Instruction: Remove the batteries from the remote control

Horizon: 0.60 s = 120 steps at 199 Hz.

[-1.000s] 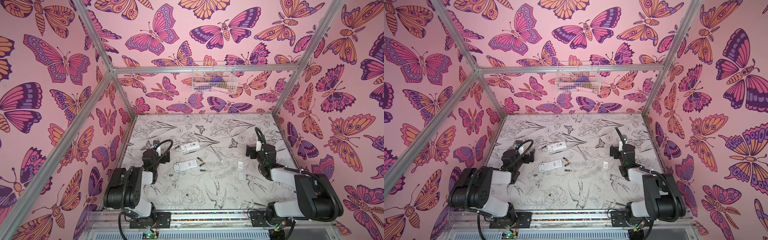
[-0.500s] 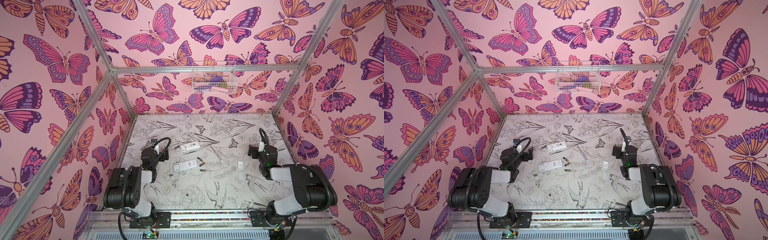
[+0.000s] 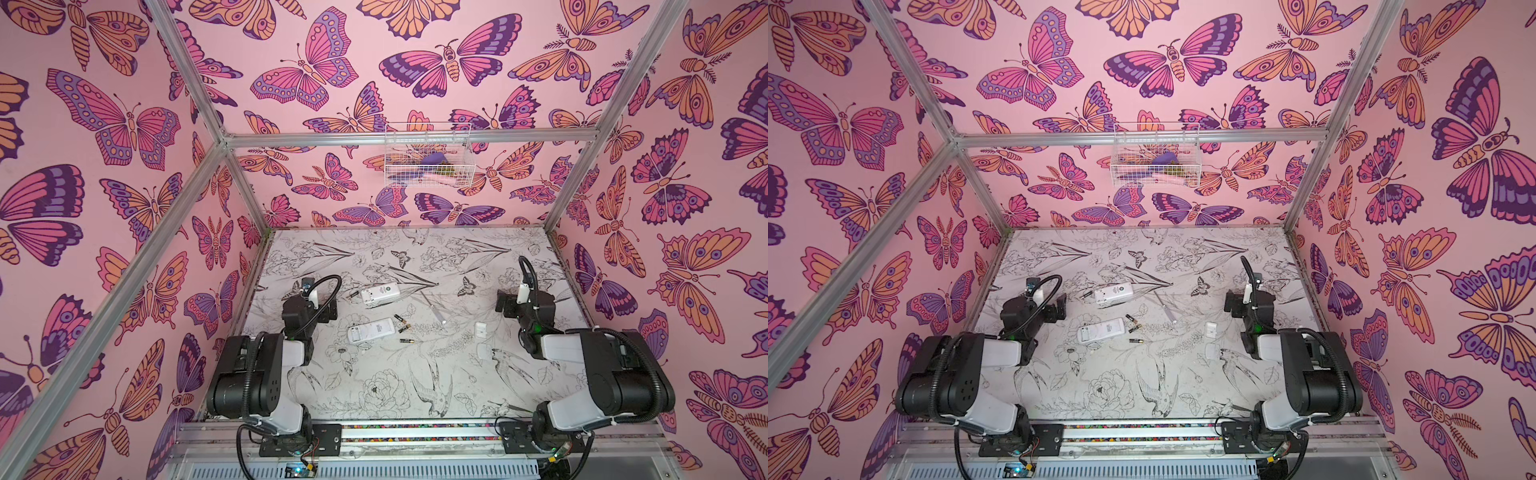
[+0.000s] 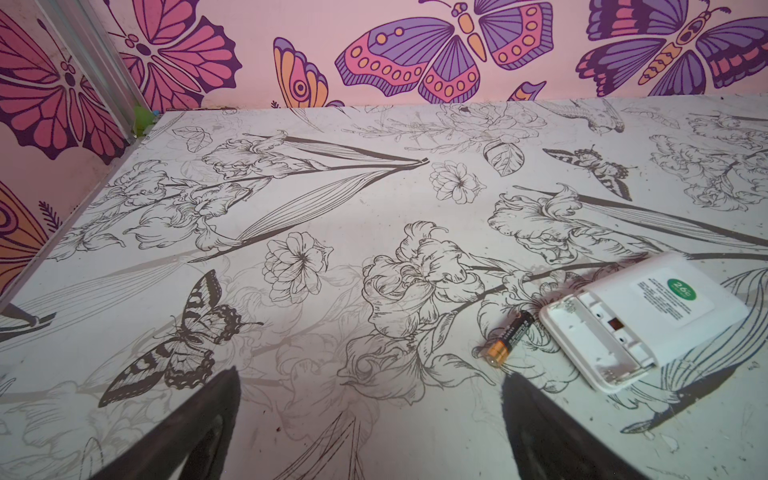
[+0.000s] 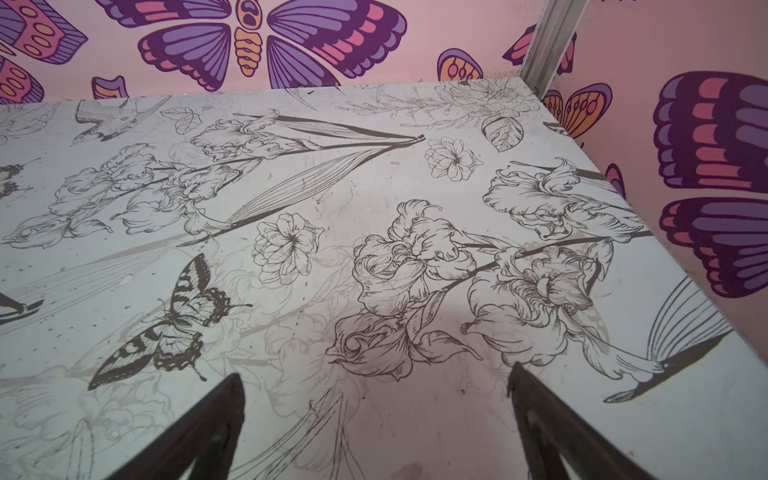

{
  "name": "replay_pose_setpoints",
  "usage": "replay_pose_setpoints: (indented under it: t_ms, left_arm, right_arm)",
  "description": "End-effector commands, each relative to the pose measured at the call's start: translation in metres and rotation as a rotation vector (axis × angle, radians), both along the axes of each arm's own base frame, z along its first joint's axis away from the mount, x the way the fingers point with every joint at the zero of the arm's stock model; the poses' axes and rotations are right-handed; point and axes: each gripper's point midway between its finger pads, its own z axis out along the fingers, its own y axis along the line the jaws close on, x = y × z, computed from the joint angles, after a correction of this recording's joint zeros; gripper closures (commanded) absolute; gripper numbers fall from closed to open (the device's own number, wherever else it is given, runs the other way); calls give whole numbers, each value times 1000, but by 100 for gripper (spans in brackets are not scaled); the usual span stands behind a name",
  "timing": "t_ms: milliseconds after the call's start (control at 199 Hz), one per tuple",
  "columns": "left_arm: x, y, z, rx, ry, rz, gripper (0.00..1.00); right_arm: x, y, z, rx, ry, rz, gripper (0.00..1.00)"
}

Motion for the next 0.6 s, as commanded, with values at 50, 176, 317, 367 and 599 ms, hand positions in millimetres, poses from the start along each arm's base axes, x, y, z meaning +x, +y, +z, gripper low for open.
replay_pose_setpoints:
  t_ms: [50,176,317,367,599]
  left_arm:
    - [3,1,5,-14,-17,4,1]
    - [3,1,5,-13,-19,5,1]
    - [1,-1,6,-10,-31,-5,1]
    - [-9,-8,5,-7,-53,-53,1]
    - [-26,-26,6,6,-104,-158,1]
  right_arm:
    - [5,1,12,13,-37,3,1]
    - [7,1,11,15,-27,4,1]
    - [6,1,12,14,-33,4,1]
    - [6,1,13,14,-38,6,1]
    - [6,1,13,14,-38,5,1]
